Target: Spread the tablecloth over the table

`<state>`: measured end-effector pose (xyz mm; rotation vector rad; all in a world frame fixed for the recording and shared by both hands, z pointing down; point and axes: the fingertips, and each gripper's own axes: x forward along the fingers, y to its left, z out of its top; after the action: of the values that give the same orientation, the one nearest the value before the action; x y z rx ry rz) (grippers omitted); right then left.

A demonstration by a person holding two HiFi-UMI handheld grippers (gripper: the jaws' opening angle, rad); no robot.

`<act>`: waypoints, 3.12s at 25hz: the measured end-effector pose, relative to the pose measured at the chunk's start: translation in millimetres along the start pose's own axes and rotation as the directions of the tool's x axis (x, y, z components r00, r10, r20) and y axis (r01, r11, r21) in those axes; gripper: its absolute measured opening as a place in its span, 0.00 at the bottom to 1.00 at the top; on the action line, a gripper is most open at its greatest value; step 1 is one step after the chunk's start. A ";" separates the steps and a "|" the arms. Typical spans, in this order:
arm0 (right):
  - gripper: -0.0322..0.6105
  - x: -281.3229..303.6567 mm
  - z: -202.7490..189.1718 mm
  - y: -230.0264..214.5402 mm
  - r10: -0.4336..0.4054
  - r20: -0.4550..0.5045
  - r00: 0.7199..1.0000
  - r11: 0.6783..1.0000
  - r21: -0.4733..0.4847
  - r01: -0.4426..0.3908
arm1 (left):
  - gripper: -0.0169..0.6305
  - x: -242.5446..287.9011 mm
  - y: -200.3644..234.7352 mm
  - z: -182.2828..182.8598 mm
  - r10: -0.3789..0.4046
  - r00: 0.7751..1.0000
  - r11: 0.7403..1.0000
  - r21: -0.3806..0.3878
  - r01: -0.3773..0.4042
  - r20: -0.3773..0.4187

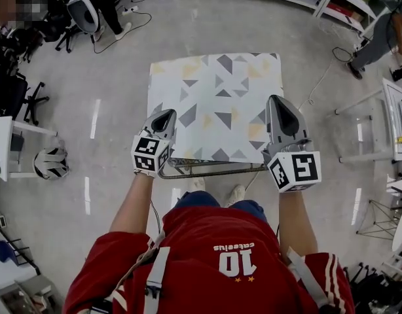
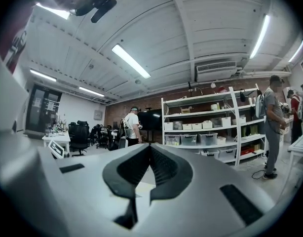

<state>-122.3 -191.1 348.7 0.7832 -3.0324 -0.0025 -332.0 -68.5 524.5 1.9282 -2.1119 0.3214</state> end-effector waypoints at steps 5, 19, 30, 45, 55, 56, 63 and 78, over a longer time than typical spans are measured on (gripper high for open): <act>0.07 4.6 -14.3 4.1 -0.051 -0.014 0.999 0.999 0.014 0.051 | 0.04 14.2 13.8 -55.0 -0.028 0.996 1.000 -0.007 0.027 -0.082; 0.07 -23.8 -54.4 18.1 -0.200 -0.103 0.974 0.978 0.035 0.205 | 0.04 56.6 44.9 -220.2 -0.112 0.903 0.993 -0.017 0.115 -0.415; 0.07 -58.4 -82.1 5.0 -0.215 -0.156 0.964 0.973 0.047 0.224 | 0.04 75.2 36.4 -285.2 -0.087 0.823 0.996 -0.020 0.092 -0.562; 0.07 -66.3 -86.3 -3.5 -0.204 -0.181 0.962 0.974 0.057 0.218 | 0.04 71.8 23.8 -306.9 -0.075 0.768 0.996 -0.018 0.082 -0.636; 0.07 -76.6 -71.7 -10.8 -0.206 -0.169 0.964 0.973 0.072 0.220 | 0.04 42.0 -18.8 -308.6 -0.122 0.715 0.986 -0.002 0.167 -0.688; 0.07 -82.1 -70.9 -8.0 -0.206 -0.165 0.965 0.973 0.071 0.220 | 0.04 35.7 -25.3 -312.0 -0.129 0.714 0.986 -0.009 0.169 -0.688; 0.07 -134.9 -80.8 5.4 -0.205 -0.152 0.967 0.974 0.070 0.217 | 0.04 -5.9 -86.8 -342.9 -0.176 0.680 0.955 0.044 0.292 -0.712; 0.07 -153.7 -72.4 5.2 -0.224 -0.141 0.964 0.970 0.062 0.235 | 0.04 -21.7 -107.7 -348.7 -0.189 0.650 0.939 0.058 0.339 -0.736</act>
<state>10.4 -112.1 419.8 1.0904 -2.8148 0.1617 -207.5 58.9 843.8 1.7438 -1.2858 1.0598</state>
